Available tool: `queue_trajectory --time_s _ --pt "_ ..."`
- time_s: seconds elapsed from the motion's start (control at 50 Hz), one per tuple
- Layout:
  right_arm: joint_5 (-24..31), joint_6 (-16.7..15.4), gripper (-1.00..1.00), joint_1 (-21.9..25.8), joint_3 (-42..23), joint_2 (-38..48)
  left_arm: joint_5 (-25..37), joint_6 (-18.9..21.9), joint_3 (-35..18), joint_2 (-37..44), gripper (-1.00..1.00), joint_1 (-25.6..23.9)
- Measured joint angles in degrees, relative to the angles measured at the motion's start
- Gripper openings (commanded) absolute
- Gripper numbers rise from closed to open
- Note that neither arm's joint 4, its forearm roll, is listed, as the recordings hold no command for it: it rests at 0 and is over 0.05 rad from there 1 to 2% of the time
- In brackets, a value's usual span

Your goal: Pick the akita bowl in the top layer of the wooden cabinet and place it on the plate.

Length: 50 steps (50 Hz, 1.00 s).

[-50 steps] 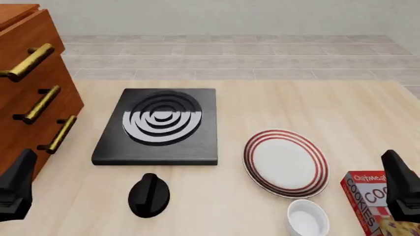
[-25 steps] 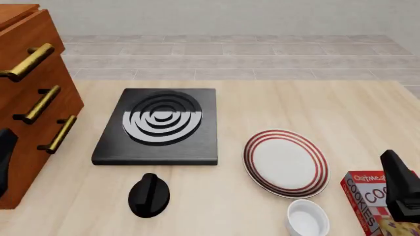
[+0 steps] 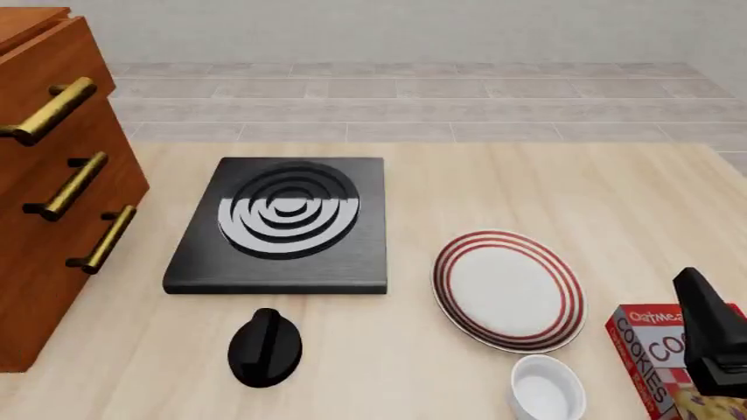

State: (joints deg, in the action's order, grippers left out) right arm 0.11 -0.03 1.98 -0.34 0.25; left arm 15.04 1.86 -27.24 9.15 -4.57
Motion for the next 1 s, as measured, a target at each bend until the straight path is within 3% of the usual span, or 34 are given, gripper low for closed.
queue_trajectory --time_s 0.6,1.0 --pt "-0.24 0.18 1.00 0.54 0.10 0.18 5.07 4.27 -15.55 7.78 1.00 -1.50" --pt "-0.44 0.30 1.00 0.27 0.04 0.17 13.04 6.35 -26.87 15.78 1.00 -1.28"
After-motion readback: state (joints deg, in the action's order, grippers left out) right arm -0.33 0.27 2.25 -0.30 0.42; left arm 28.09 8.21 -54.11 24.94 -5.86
